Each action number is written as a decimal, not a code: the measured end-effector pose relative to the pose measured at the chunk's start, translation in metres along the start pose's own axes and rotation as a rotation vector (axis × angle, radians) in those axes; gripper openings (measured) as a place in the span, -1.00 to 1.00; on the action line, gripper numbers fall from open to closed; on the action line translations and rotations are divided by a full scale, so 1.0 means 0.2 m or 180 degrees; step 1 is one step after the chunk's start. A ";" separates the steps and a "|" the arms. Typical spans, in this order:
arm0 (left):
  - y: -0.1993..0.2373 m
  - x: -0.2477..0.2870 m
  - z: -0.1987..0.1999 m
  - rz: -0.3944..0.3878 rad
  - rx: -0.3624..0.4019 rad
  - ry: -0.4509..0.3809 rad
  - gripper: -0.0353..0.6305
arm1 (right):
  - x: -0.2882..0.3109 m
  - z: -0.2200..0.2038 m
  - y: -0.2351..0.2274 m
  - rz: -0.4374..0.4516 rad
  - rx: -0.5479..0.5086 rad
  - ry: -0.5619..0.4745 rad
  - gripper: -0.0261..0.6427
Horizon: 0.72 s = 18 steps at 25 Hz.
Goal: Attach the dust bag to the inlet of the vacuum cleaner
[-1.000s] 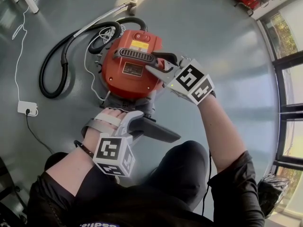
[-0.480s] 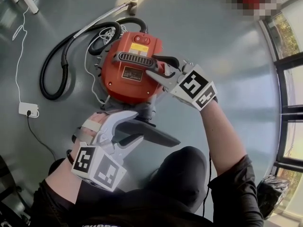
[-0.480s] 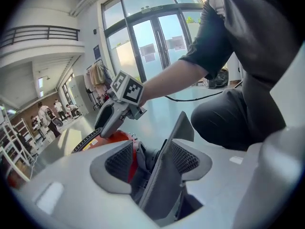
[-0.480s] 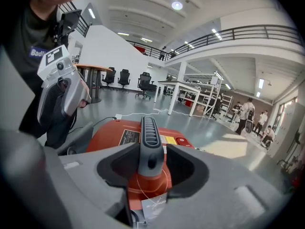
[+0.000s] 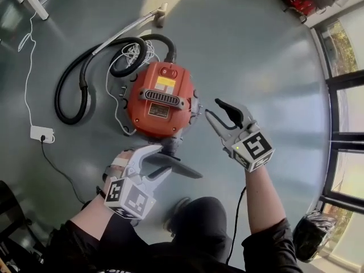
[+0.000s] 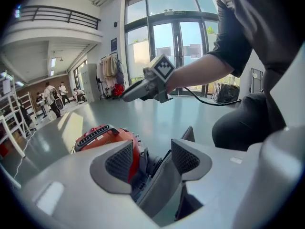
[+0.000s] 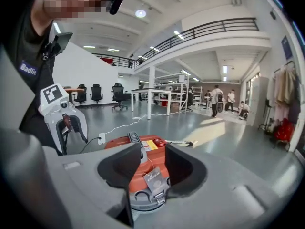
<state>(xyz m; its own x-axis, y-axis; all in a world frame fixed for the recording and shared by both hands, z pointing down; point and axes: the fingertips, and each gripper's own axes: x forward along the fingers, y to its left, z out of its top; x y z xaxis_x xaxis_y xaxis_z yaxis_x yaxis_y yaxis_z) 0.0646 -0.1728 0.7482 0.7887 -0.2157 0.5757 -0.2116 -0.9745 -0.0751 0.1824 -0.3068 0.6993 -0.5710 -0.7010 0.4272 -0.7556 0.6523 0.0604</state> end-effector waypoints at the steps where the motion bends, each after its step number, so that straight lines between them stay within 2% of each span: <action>1: 0.00 -0.04 0.02 0.0000 -0.0061 0.0030 -0.06 | -0.07 0.01 0.00 -0.0086 0.0071 0.0026 -0.49; 3: -0.02 -0.13 0.08 -0.0019 -0.0208 0.0063 -0.06 | -0.21 0.03 0.04 -0.0220 0.0198 0.0108 -0.54; 5: -0.03 -0.23 0.15 -0.0041 -0.0317 0.0098 -0.07 | -0.35 0.06 0.10 -0.0288 0.0406 0.0166 -0.68; 8: -0.03 -0.40 0.29 0.0008 -0.0483 0.0155 -0.08 | -0.53 0.13 0.23 -0.0303 0.0741 0.0255 -0.82; 10: -0.02 -0.52 0.39 0.0085 -0.0614 0.0164 -0.08 | -0.65 0.20 0.33 -0.0292 0.0865 0.0361 -0.83; 15: 0.03 -0.87 0.67 0.0237 -0.0780 0.0168 -0.08 | -0.89 0.52 0.56 -0.0200 0.1130 0.0366 -0.90; 18: -0.02 -1.06 0.85 0.0344 -0.0854 0.0182 -0.08 | -1.04 0.71 0.68 -0.0093 0.1174 0.0315 -0.93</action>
<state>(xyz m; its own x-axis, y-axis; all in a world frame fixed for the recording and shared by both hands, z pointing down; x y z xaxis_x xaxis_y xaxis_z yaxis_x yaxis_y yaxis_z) -0.0043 -0.1342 0.4877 0.7211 -0.3059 0.6216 -0.4437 -0.8930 0.0752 0.1531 -0.1144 0.4907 -0.5274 -0.6749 0.5161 -0.8461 0.4721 -0.2473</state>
